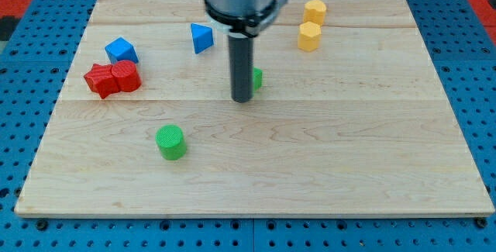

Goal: Push the green star diagonally to the bottom right of the yellow hexagon

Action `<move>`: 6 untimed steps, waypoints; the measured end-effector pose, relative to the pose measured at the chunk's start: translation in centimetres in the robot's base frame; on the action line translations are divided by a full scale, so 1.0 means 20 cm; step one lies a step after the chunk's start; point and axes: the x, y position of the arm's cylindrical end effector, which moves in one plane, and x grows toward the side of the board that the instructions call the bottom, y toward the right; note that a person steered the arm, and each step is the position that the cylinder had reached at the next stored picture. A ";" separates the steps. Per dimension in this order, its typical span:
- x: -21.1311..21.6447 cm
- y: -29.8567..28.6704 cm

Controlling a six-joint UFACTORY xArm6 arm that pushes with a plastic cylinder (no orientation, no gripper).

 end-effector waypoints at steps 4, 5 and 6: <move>-0.14 -0.01; -0.20 0.17; -0.18 0.52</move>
